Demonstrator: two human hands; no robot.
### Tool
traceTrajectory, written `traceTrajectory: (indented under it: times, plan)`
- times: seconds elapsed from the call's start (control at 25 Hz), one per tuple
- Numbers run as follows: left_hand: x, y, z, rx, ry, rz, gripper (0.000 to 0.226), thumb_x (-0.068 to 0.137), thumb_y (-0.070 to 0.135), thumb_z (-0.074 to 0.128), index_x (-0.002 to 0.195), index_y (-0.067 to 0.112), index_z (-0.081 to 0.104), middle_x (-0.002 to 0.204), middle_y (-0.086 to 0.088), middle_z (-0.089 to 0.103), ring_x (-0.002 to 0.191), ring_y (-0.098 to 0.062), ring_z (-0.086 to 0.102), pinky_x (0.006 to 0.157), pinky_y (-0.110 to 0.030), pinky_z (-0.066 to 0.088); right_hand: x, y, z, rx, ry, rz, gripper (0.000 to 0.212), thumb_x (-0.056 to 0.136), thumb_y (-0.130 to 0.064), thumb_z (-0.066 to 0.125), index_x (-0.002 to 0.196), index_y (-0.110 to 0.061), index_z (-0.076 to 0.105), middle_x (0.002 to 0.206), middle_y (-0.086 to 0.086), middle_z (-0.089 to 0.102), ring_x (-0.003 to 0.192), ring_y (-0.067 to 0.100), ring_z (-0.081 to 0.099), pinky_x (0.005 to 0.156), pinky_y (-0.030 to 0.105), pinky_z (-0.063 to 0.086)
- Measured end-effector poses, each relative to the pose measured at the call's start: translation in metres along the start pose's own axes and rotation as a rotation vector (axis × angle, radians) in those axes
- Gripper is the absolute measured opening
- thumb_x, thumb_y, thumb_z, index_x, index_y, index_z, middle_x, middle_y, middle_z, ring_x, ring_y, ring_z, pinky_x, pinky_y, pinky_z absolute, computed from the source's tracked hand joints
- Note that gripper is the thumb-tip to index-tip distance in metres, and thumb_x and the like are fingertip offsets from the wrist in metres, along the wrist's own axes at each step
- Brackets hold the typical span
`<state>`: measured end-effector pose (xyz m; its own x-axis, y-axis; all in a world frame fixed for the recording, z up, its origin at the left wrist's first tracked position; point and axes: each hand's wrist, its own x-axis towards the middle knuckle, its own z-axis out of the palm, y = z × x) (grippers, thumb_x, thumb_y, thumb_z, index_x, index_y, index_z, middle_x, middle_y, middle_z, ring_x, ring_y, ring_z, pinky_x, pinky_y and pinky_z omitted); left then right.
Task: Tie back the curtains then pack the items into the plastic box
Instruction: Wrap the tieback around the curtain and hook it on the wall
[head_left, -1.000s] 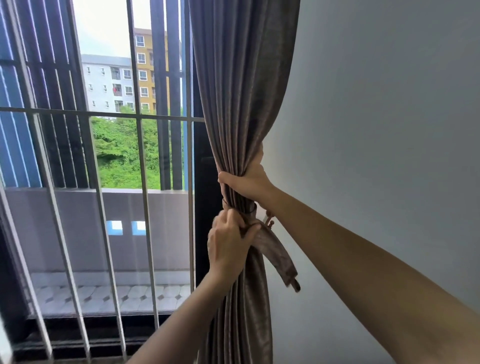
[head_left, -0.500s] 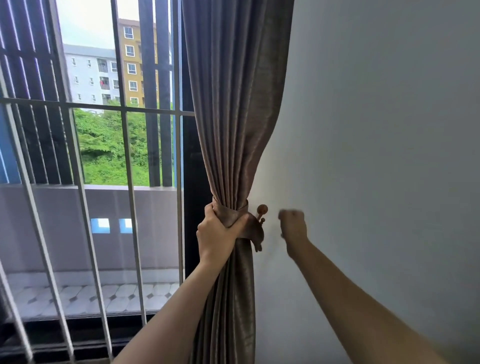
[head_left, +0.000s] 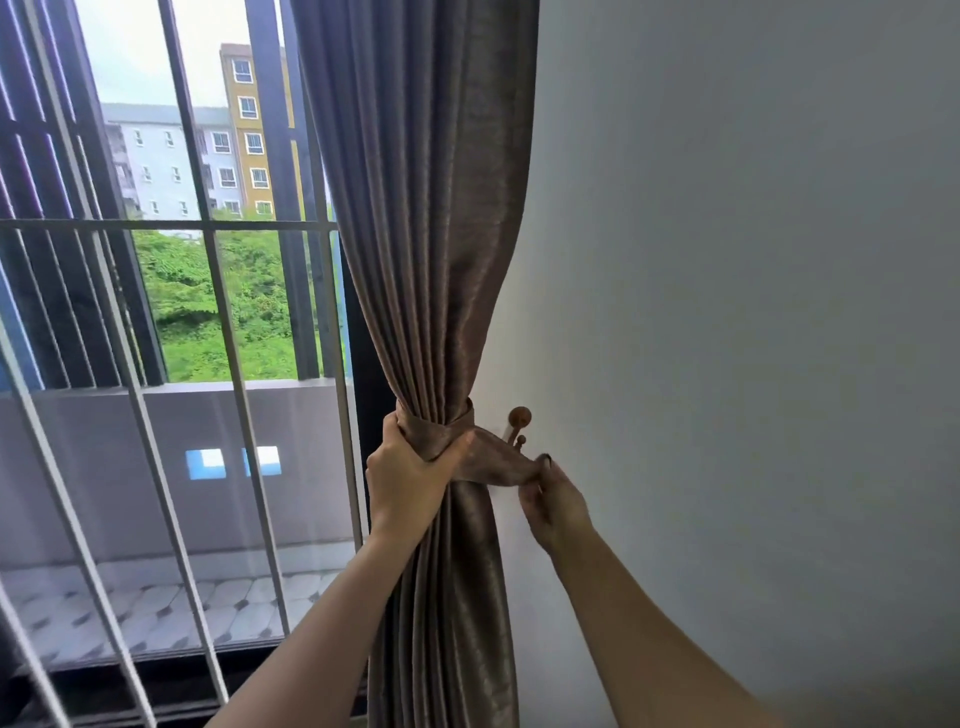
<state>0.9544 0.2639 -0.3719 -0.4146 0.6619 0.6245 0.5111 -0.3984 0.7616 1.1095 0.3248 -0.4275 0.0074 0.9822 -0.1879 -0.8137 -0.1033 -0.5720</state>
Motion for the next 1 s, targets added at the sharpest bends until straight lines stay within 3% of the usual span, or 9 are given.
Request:
traceTrajectory:
  times: [0.16,0.28,0.44,0.6,0.72,0.8,0.88,0.96,1.0]
  plan:
    - [0.004,-0.004,0.002,0.006,0.009,0.0,0.073,0.062,0.05,0.078,0.119,0.013,0.053,0.081,0.031,0.05,0.07,0.012,0.051,0.057,0.001,0.038,0.005,-0.011,0.008,-0.722,-0.05,-0.422,0.03,0.091,-0.009,0.06,0.12,-0.007,0.062,0.114,0.014,0.067,0.101,0.026,0.065,0.089,0.037,0.055]
    - [0.004,-0.007,0.003,-0.002,0.016,0.015,0.071,0.062,0.048,0.079,0.118,0.012,0.053,0.081,0.033,0.048,0.071,0.019,0.046,0.059,0.007,0.036,0.007,-0.015,0.01,-1.0,-0.056,-0.562,0.029,0.09,-0.013,0.061,0.119,-0.012,0.065,0.114,0.007,0.068,0.098,0.017,0.062,0.091,0.024,0.048]
    - [0.005,-0.009,0.005,-0.004,0.029,0.034,0.072,0.063,0.046,0.079,0.12,0.01,0.052,0.082,0.032,0.048,0.072,0.012,0.048,0.062,0.008,0.035,0.014,-0.016,0.011,-1.073,-0.05,-0.572,0.028,0.092,-0.013,0.057,0.12,-0.011,0.064,0.111,0.008,0.068,0.094,0.013,0.059,0.086,0.019,0.043]
    - [0.005,-0.01,0.008,0.008,0.045,0.064,0.072,0.065,0.042,0.08,0.122,0.007,0.052,0.088,0.018,0.055,0.073,0.009,0.048,0.063,0.009,0.034,0.022,-0.018,0.01,-1.193,-0.048,-0.546,0.028,0.095,-0.017,0.054,0.119,-0.007,0.065,0.113,0.01,0.069,0.095,0.015,0.059,0.083,0.022,0.043]
    - [0.005,-0.009,0.009,0.026,0.051,0.073,0.072,0.065,0.039,0.082,0.122,0.006,0.052,0.091,0.012,0.058,0.076,-0.003,0.052,0.064,0.01,0.034,0.026,-0.016,0.004,-1.395,-0.106,-0.62,0.027,0.096,-0.014,0.051,0.118,-0.006,0.065,0.107,0.013,0.07,0.091,0.02,0.061,0.078,0.019,0.041]
    - [0.004,-0.008,0.009,0.033,0.052,0.071,0.072,0.064,0.041,0.082,0.121,0.006,0.053,0.09,0.012,0.059,0.075,-0.003,0.053,0.063,0.011,0.033,0.028,-0.005,-0.004,-1.483,-0.117,-0.667,0.027,0.096,-0.011,0.049,0.117,-0.006,0.065,0.101,0.015,0.07,0.084,0.019,0.058,0.067,0.011,0.038]
    - [0.003,-0.006,0.01,0.031,0.044,0.072,0.073,0.063,0.042,0.081,0.12,0.007,0.052,0.089,0.014,0.058,0.071,0.004,0.051,0.062,0.011,0.032,0.03,0.005,-0.004,-1.413,-0.074,-0.617,0.026,0.096,-0.011,0.048,0.112,-0.004,0.068,0.097,0.015,0.07,0.075,0.015,0.054,0.058,0.007,0.036]
    - [0.002,-0.007,0.007,-0.026,-0.017,0.057,0.073,0.064,0.044,0.08,0.121,0.011,0.049,0.09,0.021,0.058,0.069,0.01,0.056,0.063,0.009,0.034,0.027,0.012,-0.003,-1.383,-0.047,-0.532,0.028,0.098,-0.015,0.045,0.11,-0.002,0.067,0.102,0.017,0.069,0.076,0.017,0.056,0.063,0.014,0.041]
    - [-0.001,-0.012,0.003,-0.081,-0.089,0.039,0.074,0.065,0.044,0.079,0.124,0.014,0.046,0.094,0.023,0.058,0.077,0.014,0.059,0.066,0.006,0.038,0.022,0.018,-0.005,-1.383,-0.038,-0.503,0.031,0.099,-0.017,0.042,0.117,-0.002,0.062,0.111,0.017,0.067,0.087,0.021,0.06,0.074,0.021,0.046]
